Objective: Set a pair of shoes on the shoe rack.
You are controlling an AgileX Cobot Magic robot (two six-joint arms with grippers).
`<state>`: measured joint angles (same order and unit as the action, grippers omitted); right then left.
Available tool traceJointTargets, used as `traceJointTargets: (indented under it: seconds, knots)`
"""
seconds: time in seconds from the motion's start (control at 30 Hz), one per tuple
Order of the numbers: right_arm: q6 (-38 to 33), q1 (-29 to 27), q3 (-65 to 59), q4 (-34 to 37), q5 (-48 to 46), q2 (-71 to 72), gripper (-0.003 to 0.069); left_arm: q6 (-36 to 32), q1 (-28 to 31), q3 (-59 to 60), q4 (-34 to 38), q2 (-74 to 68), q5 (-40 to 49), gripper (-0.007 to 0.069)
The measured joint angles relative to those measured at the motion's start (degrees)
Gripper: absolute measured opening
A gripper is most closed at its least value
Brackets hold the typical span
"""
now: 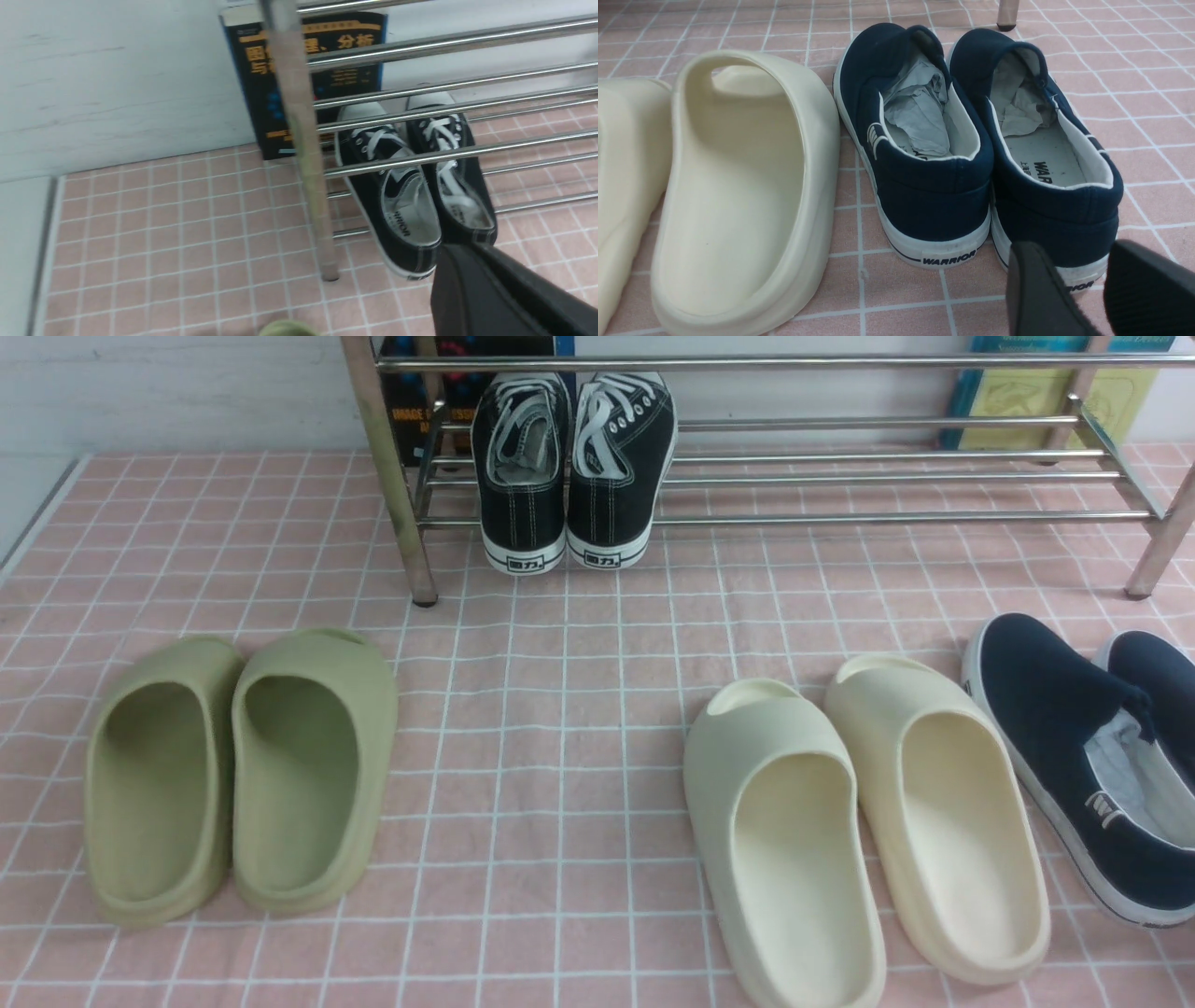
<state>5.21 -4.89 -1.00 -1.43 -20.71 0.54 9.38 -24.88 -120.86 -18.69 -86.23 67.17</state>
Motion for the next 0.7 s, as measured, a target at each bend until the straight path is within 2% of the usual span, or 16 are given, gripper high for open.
traceJointTargets:
  seconds: [0.17,0.2,0.3,0.47,0.7]
  knots:
    - [0.0,0.0,0.0,0.0,0.0,0.0,0.024,1.93,0.0,19.96,-3.25,18.02,0.25,0.0023]
    - [0.0,0.0,0.0,0.0,0.0,0.0,0.024,2.13,0.0,19.96,-3.31,18.02,0.25,0.0023]
    - [0.0,0.0,0.0,0.0,0.0,0.0,0.024,5.97,0.0,34.56,-5.8,28.96,0.6,0.0023]
    - [0.0,0.0,0.0,0.0,0.0,0.0,0.024,9.98,0.0,50.33,-8.69,41.92,1.0,0.0023]
    - [0.0,0.0,0.0,0.0,0.0,0.0,0.024,12.01,0.0,59.99,-7.28,51.25,3.53,0.0023]
